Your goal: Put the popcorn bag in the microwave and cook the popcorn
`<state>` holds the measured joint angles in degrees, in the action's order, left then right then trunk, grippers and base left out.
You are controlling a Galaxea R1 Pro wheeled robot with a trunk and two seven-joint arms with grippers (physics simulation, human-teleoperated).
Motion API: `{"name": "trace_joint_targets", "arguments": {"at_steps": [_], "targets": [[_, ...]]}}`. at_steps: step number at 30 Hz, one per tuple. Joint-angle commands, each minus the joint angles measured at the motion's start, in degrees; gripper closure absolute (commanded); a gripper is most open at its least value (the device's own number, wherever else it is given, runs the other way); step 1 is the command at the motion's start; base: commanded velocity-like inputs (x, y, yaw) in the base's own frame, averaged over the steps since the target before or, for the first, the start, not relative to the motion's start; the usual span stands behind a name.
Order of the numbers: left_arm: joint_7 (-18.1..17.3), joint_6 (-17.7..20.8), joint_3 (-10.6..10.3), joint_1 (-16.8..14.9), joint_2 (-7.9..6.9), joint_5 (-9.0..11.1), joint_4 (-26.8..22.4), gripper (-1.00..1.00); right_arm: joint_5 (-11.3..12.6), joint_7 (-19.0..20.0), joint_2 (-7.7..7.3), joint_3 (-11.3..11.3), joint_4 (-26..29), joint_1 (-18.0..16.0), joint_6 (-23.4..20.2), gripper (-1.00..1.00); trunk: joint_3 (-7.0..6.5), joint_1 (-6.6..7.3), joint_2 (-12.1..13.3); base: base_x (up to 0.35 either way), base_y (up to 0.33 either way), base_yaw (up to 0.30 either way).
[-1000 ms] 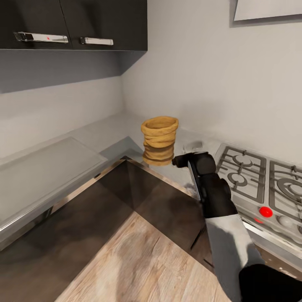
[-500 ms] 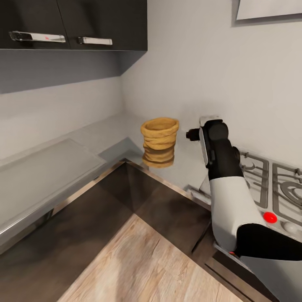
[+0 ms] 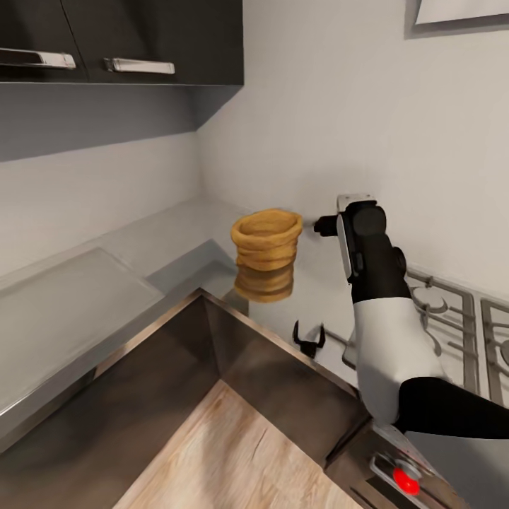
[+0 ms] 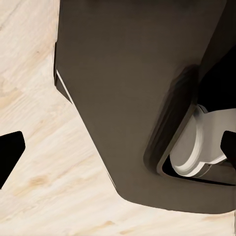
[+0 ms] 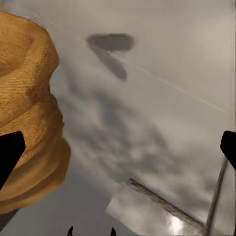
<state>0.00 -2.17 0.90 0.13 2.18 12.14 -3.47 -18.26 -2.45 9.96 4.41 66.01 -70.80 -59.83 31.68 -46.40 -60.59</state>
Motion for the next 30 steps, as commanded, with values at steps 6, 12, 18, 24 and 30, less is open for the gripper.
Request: {"name": "trace_joint_targets", "arguments": {"at_steps": [6,12,18,24,30], "targets": [[0.0,-0.1,0.1,0.0,-0.04,0.4,0.0,-1.0,-0.3,-0.6,0.04,-0.1,1.0,0.0,-0.2,-1.0,0.04,-0.03,0.0,0.277,-0.195,0.0],[0.0,-0.1,0.1,0.0,-0.07,0.4,0.0,-1.0,-0.6,-0.9,0.04,-0.8,5.5,0.0,-0.2,-1.0,0.04,-0.03,0.0,0.273,-0.195,0.0],[0.0,-0.1,0.1,0.0,-0.07,0.4,0.0,-1.0,-0.4,-0.8,0.04,-2.5,8.5,0.0,-0.2,-1.0,0.04,-0.03,0.0,0.112,-0.046,0.008],[0.0,-0.1,0.1,0.0,-0.07,0.4,0.0,-1.0,0.0,-0.8,0.04,-3.3,8.6,0.0,-0.2,-1.0,0.04,-0.03,0.0,0.005,-0.002,0.202],[0.0,-0.1,0.1,0.0,-0.07,0.4,0.0,-1.0,0.1,-0.8,0.04,-3.3,8.8,0.0,-0.2,-1.0,0.04,-0.03,0.0,0.0,0.0,0.028]]}}
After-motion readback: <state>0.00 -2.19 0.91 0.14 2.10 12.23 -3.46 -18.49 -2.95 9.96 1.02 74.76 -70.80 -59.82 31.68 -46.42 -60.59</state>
